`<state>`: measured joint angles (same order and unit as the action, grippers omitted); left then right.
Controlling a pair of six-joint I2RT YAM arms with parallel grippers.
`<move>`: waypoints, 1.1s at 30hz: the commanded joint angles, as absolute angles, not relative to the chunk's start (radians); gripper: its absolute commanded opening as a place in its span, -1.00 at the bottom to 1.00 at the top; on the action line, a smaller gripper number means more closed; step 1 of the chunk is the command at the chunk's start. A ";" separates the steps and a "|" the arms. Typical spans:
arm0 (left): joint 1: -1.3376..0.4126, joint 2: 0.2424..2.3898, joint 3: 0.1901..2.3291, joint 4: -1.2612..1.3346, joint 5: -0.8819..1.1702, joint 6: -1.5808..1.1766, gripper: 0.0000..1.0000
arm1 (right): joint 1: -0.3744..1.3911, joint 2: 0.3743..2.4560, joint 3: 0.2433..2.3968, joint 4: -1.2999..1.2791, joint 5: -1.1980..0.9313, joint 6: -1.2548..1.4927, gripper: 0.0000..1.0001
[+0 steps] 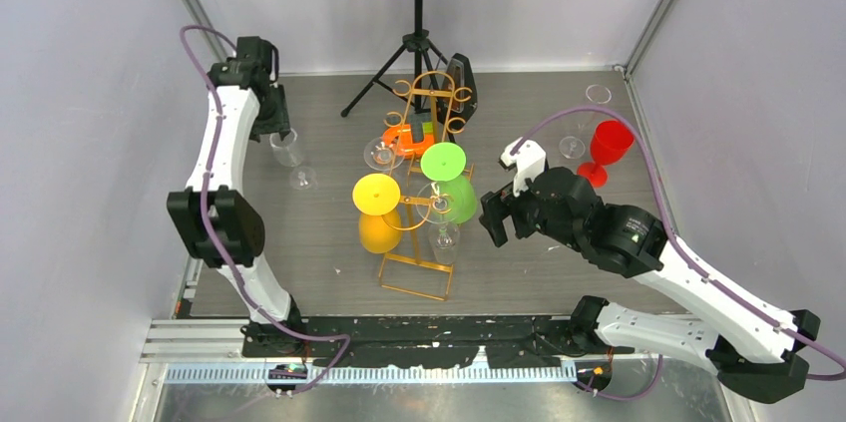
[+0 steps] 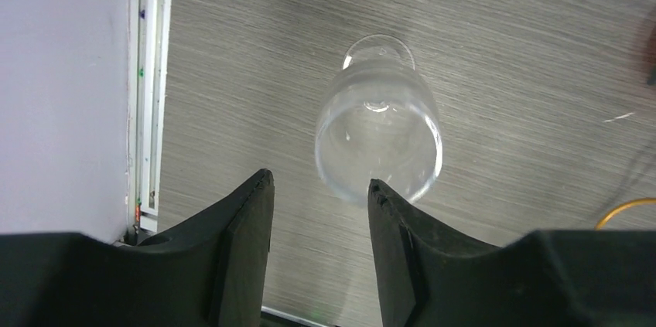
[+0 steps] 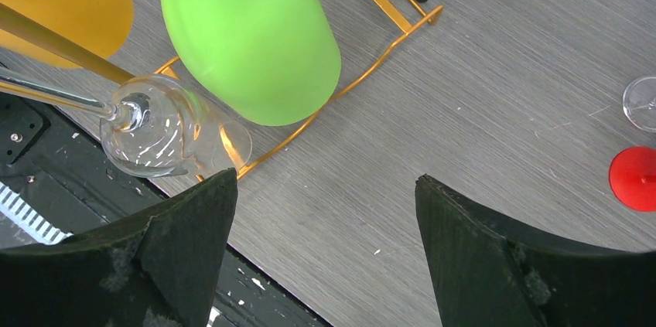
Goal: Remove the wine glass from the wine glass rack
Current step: Place the wine glass at the center of the board, then pick up the wine glass from the wine rack.
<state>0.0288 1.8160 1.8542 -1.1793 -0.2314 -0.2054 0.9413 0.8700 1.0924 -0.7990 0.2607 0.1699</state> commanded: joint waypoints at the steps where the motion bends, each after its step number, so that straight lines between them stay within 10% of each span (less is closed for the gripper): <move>1: 0.033 1.697 1.835 -1.163 -0.232 -0.220 -0.02 | 0.939 0.851 1.158 -0.803 0.309 0.206 0.84; 33: -0.243 1.174 1.549 -1.120 -0.179 -0.212 0.47 | 0.809 1.052 1.634 -0.932 0.127 0.431 0.84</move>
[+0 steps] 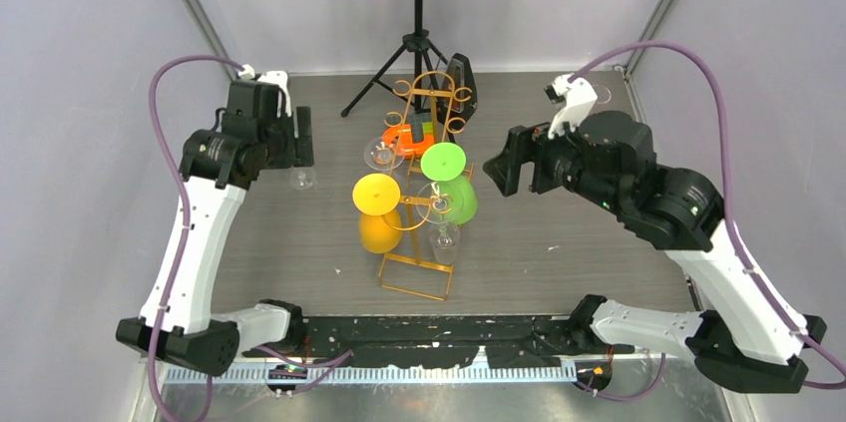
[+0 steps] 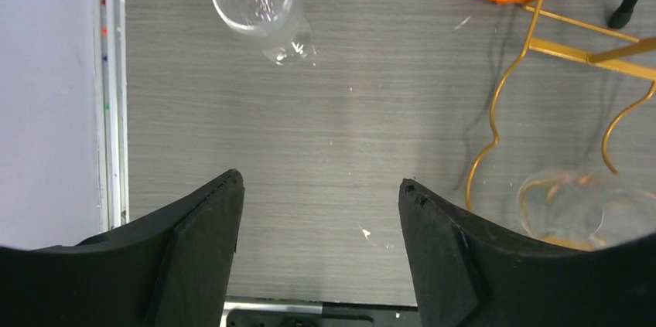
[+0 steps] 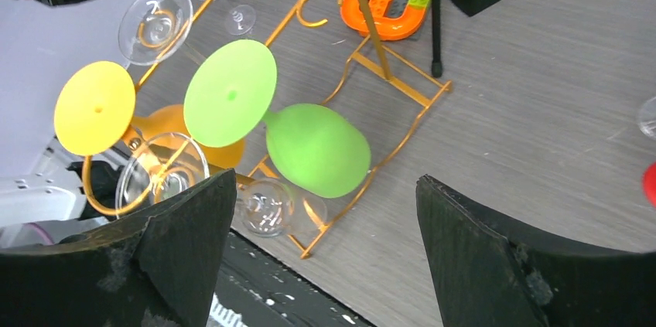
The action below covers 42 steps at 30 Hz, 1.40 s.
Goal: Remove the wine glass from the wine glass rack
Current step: Pick up the wine glass from the wine rack.
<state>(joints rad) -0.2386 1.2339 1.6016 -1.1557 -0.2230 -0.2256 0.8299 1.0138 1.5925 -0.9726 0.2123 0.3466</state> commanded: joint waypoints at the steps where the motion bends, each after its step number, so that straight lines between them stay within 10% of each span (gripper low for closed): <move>1: -0.243 1.151 1.532 -1.114 -0.171 -0.209 0.48 | 0.797 1.058 1.634 -0.924 0.090 0.457 0.82; 4: -0.243 1.105 1.492 -1.102 -0.152 -0.203 0.58 | 0.779 1.091 1.642 -0.894 0.026 0.520 0.78; 6: -0.242 1.071 1.470 -1.091 -0.129 -0.204 0.99 | 0.775 1.114 1.652 -0.888 0.015 0.551 0.76; 29: -0.242 0.898 1.369 -1.030 -0.005 -0.231 0.99 | 0.758 1.184 1.547 -0.733 -0.069 0.722 0.26; 42: -0.242 0.878 1.359 -1.027 -0.024 -0.228 0.99 | 0.748 1.192 1.515 -0.693 -0.100 0.742 -0.35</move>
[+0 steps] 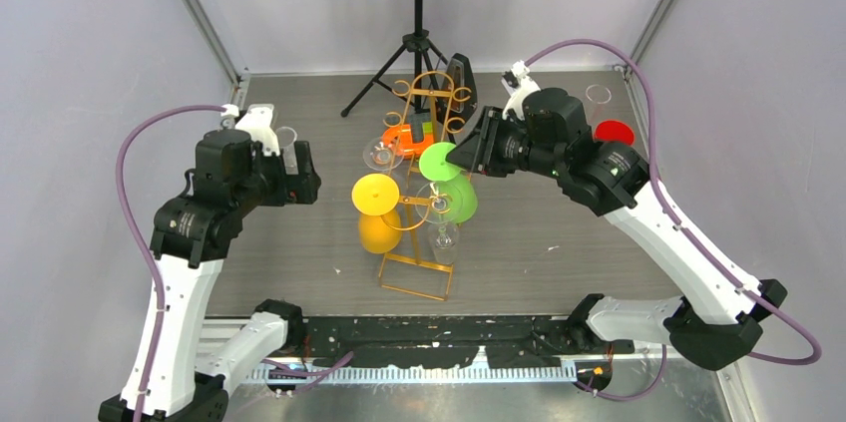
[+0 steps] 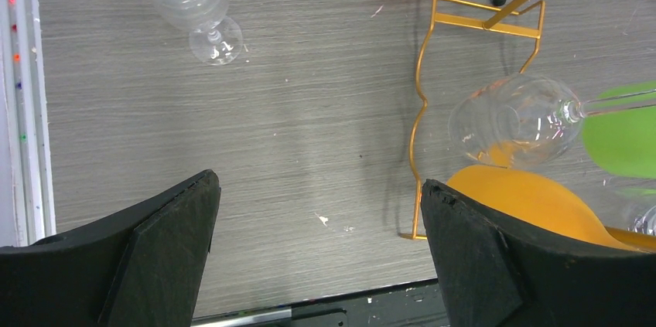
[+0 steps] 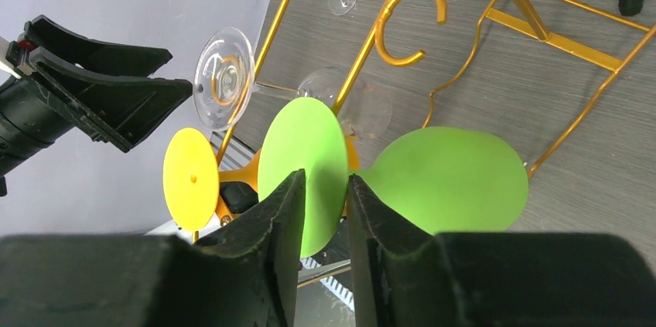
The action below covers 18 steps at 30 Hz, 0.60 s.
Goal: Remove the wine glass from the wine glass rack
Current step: Pick up the wine glass from the wine rack.
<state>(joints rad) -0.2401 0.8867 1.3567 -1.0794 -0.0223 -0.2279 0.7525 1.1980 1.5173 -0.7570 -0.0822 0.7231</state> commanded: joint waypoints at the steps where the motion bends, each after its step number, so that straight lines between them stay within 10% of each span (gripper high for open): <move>1: -0.242 0.878 1.360 -1.027 -0.024 -0.227 0.99 | 0.748 1.191 1.514 -0.693 -0.101 0.742 -0.41; 18: -0.242 0.892 1.367 -1.033 -0.034 -0.229 0.99 | 0.730 1.127 1.493 -0.690 -0.092 0.751 -0.88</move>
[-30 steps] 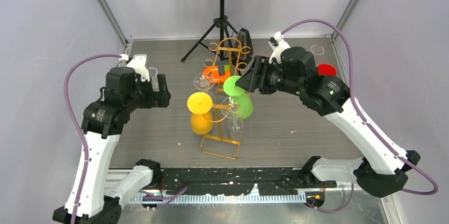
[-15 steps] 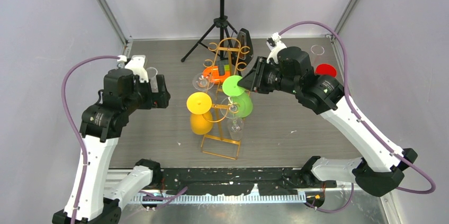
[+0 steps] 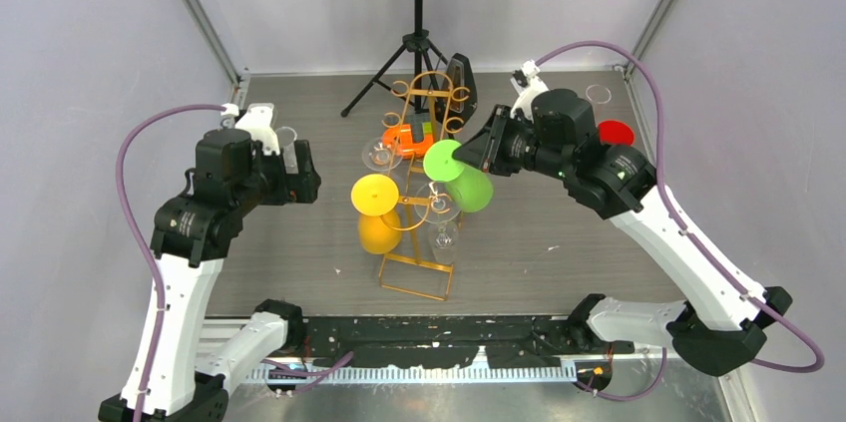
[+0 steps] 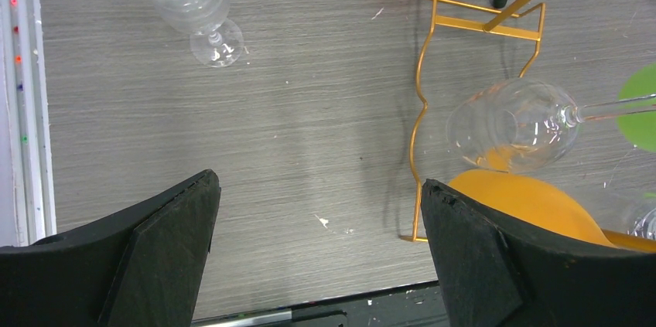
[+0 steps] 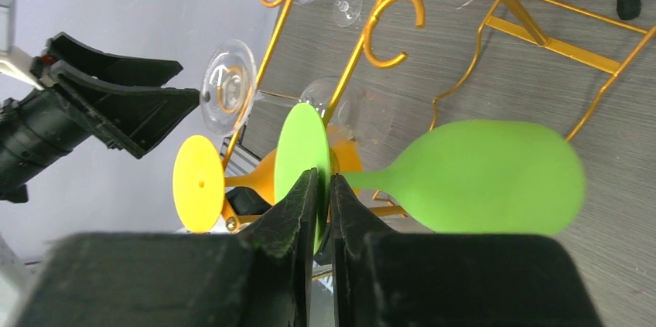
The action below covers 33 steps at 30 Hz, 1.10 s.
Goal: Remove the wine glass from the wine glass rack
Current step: Pick up the wine glass from the wine rack.
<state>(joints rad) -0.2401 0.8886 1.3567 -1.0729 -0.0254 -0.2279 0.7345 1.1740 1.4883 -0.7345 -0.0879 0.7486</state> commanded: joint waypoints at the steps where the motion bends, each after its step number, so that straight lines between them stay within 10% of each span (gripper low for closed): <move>1: -0.242 0.894 1.367 -1.033 -0.034 -0.228 0.99 | 0.728 1.123 1.494 -0.691 -0.095 0.751 -0.88; 33: -0.242 0.837 1.417 -1.074 0.083 -0.247 0.99 | 0.649 0.900 1.344 -0.583 -0.104 0.777 -0.89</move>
